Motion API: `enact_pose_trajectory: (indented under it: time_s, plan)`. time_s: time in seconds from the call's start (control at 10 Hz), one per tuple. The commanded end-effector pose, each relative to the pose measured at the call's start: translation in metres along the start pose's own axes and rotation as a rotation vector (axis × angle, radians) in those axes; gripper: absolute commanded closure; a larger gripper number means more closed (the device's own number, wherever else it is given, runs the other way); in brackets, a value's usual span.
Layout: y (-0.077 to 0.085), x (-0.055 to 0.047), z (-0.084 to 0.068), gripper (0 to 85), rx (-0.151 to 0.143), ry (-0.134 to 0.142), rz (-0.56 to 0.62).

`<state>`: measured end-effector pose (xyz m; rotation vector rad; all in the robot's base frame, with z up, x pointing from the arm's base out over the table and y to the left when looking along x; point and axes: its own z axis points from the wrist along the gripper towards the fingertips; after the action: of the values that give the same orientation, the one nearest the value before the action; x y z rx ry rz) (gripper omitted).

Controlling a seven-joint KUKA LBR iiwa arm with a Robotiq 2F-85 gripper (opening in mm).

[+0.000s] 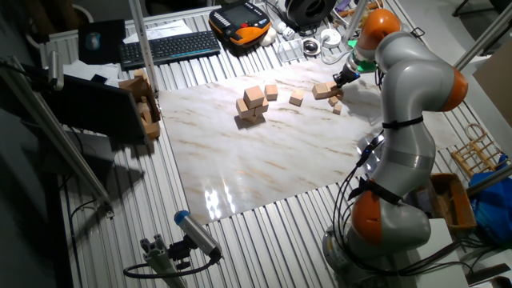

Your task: Stack the blocks into a cross shape

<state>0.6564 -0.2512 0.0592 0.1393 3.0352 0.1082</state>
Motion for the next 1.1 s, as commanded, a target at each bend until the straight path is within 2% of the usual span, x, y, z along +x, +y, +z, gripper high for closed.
enact_pose_trajectory:
  time_s: [0.0,1.0]
  plan:
    - [0.0005,0.0001,0.0001,85.0,-0.001,0.000,0.000]
    - [-0.0003,0.0010,0.0009,85.0,-0.005,-0.007,-0.003]
